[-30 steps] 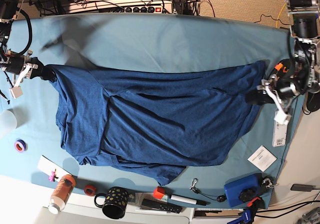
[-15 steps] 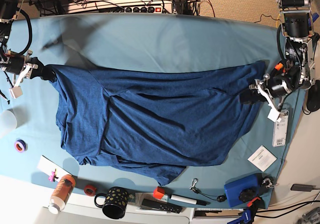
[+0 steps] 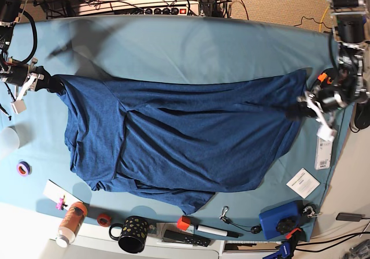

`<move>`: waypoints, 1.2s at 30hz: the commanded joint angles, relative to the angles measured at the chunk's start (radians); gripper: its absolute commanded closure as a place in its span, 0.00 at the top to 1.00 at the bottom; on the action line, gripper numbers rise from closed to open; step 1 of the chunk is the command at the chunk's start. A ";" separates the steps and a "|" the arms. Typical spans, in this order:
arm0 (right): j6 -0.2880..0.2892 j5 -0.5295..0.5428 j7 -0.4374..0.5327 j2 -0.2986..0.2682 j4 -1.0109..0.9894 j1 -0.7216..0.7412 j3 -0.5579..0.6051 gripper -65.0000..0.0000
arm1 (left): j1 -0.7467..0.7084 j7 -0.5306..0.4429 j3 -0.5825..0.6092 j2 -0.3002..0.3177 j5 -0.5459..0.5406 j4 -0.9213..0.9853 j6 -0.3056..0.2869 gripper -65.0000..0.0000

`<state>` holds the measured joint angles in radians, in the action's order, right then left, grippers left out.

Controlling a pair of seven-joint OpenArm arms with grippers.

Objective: Layout the t-shirt on the table in an organized manner, then fold the t-shirt properly
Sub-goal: 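Hold the shirt shoulders with both grippers and adjust the left gripper's grip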

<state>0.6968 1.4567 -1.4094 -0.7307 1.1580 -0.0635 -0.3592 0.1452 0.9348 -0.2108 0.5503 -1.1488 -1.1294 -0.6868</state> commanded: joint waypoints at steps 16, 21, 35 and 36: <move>0.001 0.027 0.013 -0.031 0.014 0.011 -0.009 0.00 | 0.002 0.340 -0.093 0.046 -0.335 -0.014 -0.011 0.00; 0.001 0.027 0.013 -0.031 0.014 0.011 -0.009 0.00 | -0.040 0.385 -0.093 0.090 -0.335 -0.014 -0.011 0.00; 0.001 0.027 0.013 -0.031 0.014 0.011 -0.009 0.00 | -0.081 0.381 -0.093 0.167 -0.335 -0.055 -0.011 0.00; 0.001 0.027 0.013 -0.032 0.014 0.011 -0.009 0.00 | -0.081 0.377 -0.093 0.165 -0.335 -0.055 -0.011 0.04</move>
<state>0.6971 1.4570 -1.4097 -0.7307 1.1584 -0.0635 -0.3592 0.0475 1.3273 -0.2958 0.6918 -1.4567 -1.1709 -0.6933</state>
